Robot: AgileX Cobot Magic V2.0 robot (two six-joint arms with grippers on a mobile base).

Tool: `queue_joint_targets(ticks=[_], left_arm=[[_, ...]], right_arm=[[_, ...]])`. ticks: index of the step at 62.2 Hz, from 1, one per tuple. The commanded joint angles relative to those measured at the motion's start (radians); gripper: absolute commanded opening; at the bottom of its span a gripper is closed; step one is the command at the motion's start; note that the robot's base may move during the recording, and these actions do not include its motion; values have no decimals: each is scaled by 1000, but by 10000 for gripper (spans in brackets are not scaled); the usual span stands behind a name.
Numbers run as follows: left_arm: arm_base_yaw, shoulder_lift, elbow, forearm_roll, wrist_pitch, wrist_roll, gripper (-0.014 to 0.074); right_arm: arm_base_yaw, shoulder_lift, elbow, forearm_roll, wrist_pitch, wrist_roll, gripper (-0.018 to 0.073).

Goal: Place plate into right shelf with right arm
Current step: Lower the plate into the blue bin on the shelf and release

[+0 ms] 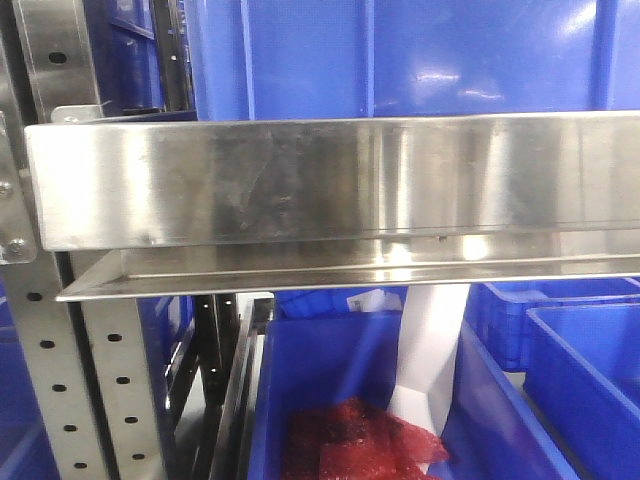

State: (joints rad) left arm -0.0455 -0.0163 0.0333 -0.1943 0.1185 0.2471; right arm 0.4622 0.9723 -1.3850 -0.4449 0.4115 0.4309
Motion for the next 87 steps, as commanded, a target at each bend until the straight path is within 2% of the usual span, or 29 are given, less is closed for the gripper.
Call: queue_joint_targets(ticks=[1, 13, 31, 48, 53, 65, 70, 78, 87], left_arm=[[-5, -10, 8, -6, -84, -3, -47], [-5, -10, 8, -6, -84, -3, -47], [-5, -10, 8, -6, -84, -3, -47], [-5, -10, 8, -6, -84, -3, -47], [-5, -10, 8, -6, -84, -3, -47], [-5, -10, 8, -6, -84, -3, -47], [-5, -10, 8, -6, -84, -3, -47], [-5, -10, 8, -6, -84, -3, -47], [-5, -10, 8, -6, -84, -3, -47]], right_arm=[[-4, 113, -124, -21, 11, 2, 29], [-6, 321, -256, -26, 125, -13, 29], [-6, 512, -268, -26, 112, -13, 29], [-6, 566, -268, -26, 120, -13, 46], [-6, 566, -268, -26, 120, -13, 125], [-6, 560, -271, -26, 128, -13, 516], [-6, 549, -271, -26, 128, -13, 580], [-6, 503, -271, -26, 129, -13, 557], [-4, 406, -257, -25, 138, -13, 436]])
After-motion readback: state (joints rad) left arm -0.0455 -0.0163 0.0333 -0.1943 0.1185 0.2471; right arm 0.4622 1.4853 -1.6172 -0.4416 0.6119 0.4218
